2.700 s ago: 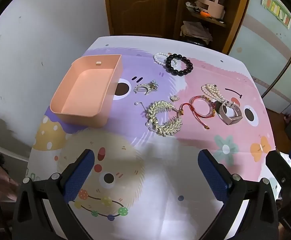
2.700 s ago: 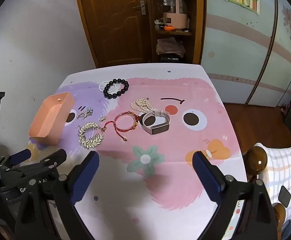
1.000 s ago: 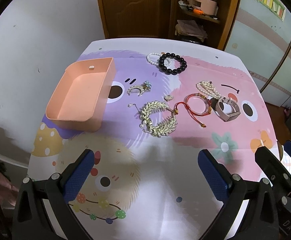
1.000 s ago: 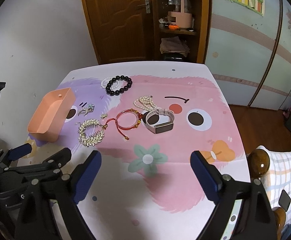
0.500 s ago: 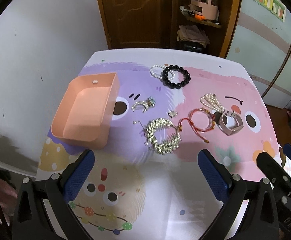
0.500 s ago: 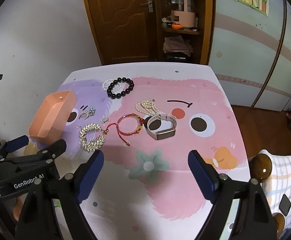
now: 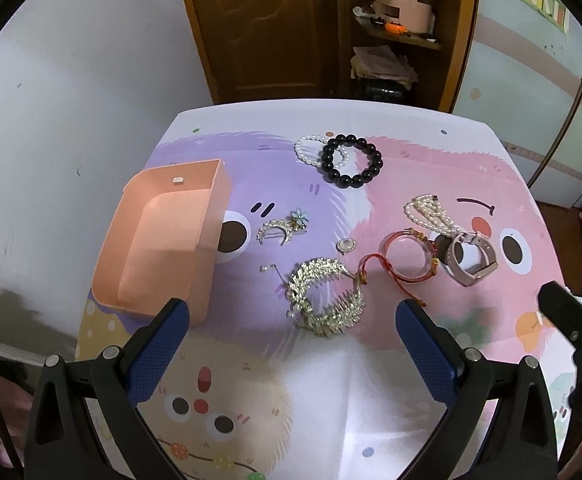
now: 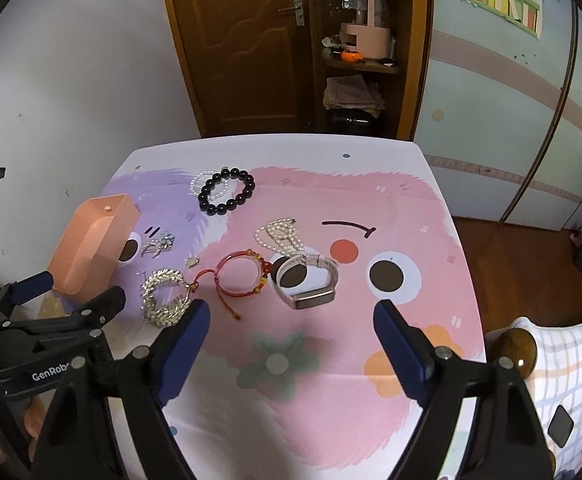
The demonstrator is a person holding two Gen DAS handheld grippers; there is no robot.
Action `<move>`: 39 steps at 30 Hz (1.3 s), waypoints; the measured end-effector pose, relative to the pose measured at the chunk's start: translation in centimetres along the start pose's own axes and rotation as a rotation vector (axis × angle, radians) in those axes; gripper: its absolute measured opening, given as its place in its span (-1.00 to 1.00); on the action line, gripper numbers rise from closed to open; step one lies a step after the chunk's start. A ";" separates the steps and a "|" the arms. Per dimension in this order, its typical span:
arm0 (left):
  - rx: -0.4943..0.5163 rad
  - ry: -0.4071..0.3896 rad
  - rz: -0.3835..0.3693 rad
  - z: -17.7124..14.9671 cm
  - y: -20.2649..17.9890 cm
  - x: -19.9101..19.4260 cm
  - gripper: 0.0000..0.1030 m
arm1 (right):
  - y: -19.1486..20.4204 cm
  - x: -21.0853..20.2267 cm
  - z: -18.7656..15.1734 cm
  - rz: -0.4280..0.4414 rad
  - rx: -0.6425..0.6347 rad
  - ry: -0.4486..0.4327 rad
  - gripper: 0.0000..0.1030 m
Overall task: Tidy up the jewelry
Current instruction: 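Lower the right tool onto the pale smartwatch and close it on the band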
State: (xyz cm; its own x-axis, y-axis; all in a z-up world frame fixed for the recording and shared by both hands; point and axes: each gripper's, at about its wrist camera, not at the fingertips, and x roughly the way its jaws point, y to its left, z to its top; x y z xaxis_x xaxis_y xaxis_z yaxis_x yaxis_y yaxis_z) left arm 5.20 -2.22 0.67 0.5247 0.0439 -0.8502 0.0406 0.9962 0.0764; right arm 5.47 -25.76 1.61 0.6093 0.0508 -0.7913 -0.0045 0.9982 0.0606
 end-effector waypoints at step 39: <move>0.037 0.094 -0.092 0.9 -1.8 9.0 0.89 | -4.9 11.4 0.7 0.029 0.122 0.224 -0.05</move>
State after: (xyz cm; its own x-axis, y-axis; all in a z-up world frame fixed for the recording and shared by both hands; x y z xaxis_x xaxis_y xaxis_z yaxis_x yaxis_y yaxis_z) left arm 10.60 -3.69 -6.60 0.4350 -0.0394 -0.8995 0.1175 0.9930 0.0133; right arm 13.03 -30.08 -7.27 0.4197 0.0987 -0.9023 0.0847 0.9855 0.1472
